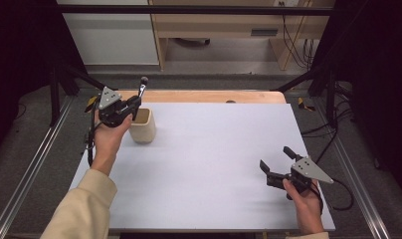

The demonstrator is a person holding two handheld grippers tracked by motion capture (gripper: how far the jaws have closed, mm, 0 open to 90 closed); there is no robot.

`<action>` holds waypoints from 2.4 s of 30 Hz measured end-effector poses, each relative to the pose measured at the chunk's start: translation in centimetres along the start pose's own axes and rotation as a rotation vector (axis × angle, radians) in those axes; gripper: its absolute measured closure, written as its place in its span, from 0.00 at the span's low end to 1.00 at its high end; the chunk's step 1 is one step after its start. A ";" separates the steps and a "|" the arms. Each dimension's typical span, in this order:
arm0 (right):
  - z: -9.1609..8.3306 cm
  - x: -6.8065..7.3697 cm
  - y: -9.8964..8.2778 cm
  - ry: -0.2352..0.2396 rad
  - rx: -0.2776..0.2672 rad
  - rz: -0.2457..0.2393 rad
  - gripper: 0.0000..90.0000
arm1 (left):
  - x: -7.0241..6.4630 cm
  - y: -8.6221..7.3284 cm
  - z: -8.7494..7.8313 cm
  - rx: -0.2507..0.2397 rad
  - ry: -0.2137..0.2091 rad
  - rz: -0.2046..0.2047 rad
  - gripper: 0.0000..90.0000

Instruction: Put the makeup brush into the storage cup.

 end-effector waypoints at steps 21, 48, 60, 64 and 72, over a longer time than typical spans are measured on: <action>0.1 0.1 -0.2 0.001 0.014 -0.002 0.05 | 1.8 -2.7 2.3 -0.008 0.035 -0.049 0.88; 0.2 0.1 -0.4 0.000 0.022 -0.003 0.05 | 1.9 -4.1 2.8 0.004 0.041 -0.052 0.88; 0.2 0.2 -0.4 0.000 0.025 -0.002 0.05 | 1.7 -4.5 2.8 0.010 0.044 -0.047 0.88; 0.2 0.2 -0.4 0.002 0.026 -0.001 0.05 | 1.7 -4.6 2.7 0.014 0.044 -0.046 0.88; 0.2 0.2 -0.3 0.002 0.024 -0.001 0.05 | 1.5 -4.7 2.5 0.019 0.041 -0.045 0.88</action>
Point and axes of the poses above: each handheld gripper's, and its own axes: z roughly forward along the jaws, y roughly out of its top, x roughly to its left, the point moved 3 cm from there along z, roughly forward along the jaws, and after that the axes turned 4 degrees about y, right-handed, at the moved point
